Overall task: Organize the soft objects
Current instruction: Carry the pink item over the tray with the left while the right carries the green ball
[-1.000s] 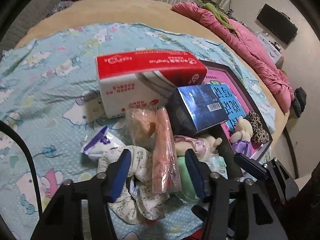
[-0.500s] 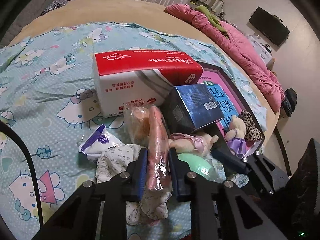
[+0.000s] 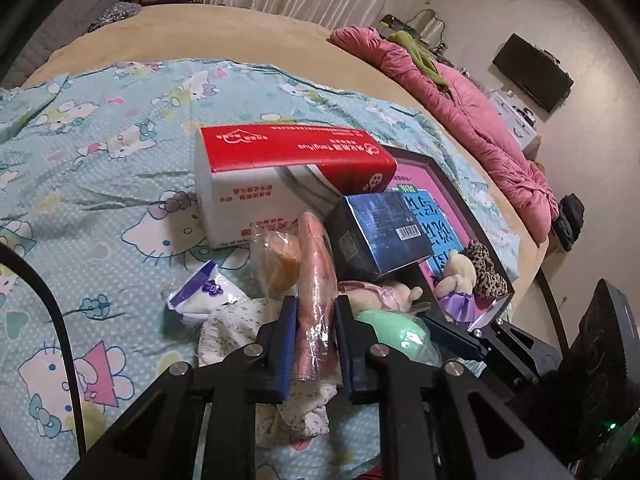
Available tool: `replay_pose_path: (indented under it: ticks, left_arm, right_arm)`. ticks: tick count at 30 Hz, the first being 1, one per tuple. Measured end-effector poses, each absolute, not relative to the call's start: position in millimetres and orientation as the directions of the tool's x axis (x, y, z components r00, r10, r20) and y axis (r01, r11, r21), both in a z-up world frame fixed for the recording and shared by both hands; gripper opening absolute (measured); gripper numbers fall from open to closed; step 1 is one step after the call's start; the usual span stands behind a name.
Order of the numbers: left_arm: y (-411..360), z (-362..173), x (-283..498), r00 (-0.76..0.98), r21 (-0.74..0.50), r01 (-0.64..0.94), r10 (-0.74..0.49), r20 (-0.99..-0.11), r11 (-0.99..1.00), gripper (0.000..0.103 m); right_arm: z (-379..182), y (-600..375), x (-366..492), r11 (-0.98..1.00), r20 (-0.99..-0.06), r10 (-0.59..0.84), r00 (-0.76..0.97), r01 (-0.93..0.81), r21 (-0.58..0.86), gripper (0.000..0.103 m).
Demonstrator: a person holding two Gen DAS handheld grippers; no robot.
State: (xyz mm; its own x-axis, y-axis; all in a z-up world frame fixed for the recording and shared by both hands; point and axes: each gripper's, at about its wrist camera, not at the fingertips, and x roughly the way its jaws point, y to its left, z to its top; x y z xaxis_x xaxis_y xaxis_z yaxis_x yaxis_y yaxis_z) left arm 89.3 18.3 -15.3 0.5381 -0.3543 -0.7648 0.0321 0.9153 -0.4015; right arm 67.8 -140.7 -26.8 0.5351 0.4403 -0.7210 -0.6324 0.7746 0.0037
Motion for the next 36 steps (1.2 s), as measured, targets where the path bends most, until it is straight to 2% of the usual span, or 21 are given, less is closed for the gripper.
replay_pose_path:
  ticks: [19,36]
  left_arm:
    - [7.0,24.7,71.1,0.609,-0.390,0.052,-0.339,-0.717,0.919,0.019]
    - [-59.6,66.7,80.9,0.632,-0.311,0.118,-0.312,-0.709,0.943,0.019]
  right_arm:
    - [14.2,-181.9,73.5,0.834,-0.616,0.465,0.636,-0.548,0.064,0.042]
    - [47.4,-256.7,90.6,0.911,-0.514,0.400,0.758,-0.390,0.133,0.042]
